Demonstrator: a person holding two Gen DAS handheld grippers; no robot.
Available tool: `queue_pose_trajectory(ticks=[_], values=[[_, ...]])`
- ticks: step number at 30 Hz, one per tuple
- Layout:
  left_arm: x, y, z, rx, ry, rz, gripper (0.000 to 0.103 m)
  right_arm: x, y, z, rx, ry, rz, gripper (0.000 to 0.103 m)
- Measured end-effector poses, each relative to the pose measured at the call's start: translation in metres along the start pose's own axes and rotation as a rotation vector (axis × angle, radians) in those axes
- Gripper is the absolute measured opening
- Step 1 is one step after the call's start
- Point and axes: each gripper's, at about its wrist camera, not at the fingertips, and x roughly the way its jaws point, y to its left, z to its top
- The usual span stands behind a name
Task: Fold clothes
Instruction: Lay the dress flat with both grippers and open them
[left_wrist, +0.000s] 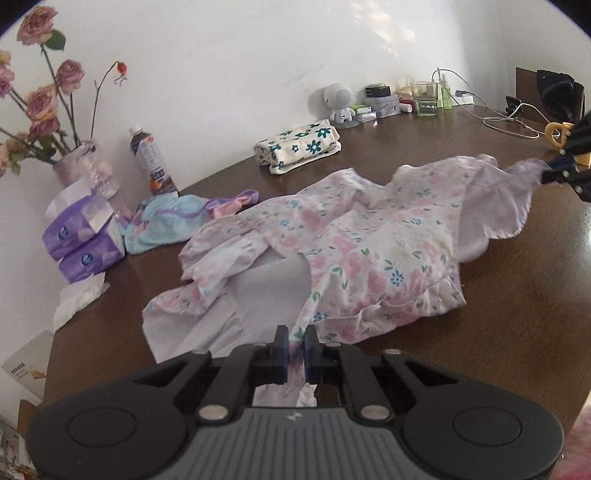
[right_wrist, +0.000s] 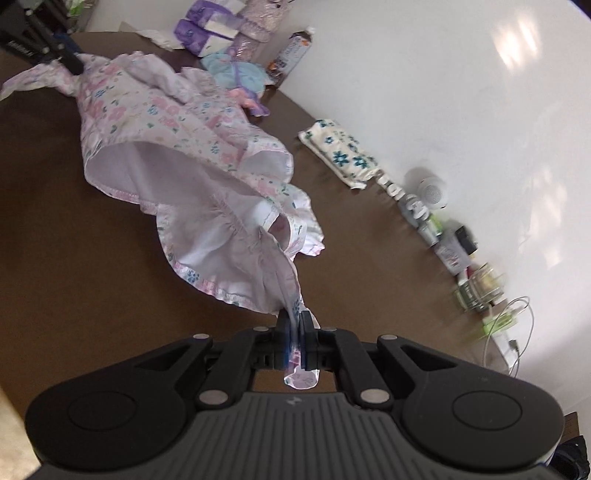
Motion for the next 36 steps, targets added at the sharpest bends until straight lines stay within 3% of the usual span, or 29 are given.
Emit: queue_pose_trajectory(ticks=[9, 21, 22, 23, 24, 25, 26, 28, 32, 34, 36], values=[[-0.016, 0.012, -0.022, 0.013, 0.066, -0.061, 0.007, -0.026, 0.037, -0.024, 0.015, 0.073, 0.046, 0.004], [-0.002, 0.009, -0.036, 0.033, 0.115, -0.099, 0.007, -0.021, 0.045, -0.03, 0.103, 0.102, 0.049, 0.008], [-0.003, 0.009, -0.036, 0.027, 0.118, -0.104, 0.01, -0.022, 0.045, -0.03, 0.116, 0.103, 0.051, 0.01], [-0.003, 0.01, -0.036, 0.018, 0.12, -0.112, 0.012, -0.024, 0.044, -0.03, 0.139, 0.099, 0.05, 0.023], [-0.004, 0.011, -0.036, 0.004, 0.121, -0.122, 0.014, -0.027, 0.043, -0.03, 0.163, 0.095, 0.049, 0.047], [-0.005, 0.012, -0.037, -0.011, 0.121, -0.133, 0.021, -0.03, 0.039, -0.03, 0.192, 0.081, 0.058, 0.055], [-0.007, 0.013, -0.037, -0.026, 0.12, -0.142, 0.029, -0.034, 0.036, -0.029, 0.221, 0.067, 0.067, 0.059], [-0.012, 0.016, -0.036, -0.05, 0.095, -0.142, 0.061, -0.043, 0.024, -0.026, 0.293, 0.031, 0.1, 0.059], [-0.025, 0.023, -0.029, -0.105, 0.03, -0.151, 0.068, -0.05, 0.011, -0.018, 0.363, -0.022, 0.107, 0.065], [-0.03, 0.028, -0.025, -0.136, -0.002, -0.156, 0.08, -0.045, 0.009, -0.012, 0.37, -0.04, 0.094, 0.068], [-0.032, 0.035, -0.02, -0.168, -0.028, -0.141, 0.082, -0.039, 0.009, -0.006, 0.38, -0.057, 0.09, 0.069]])
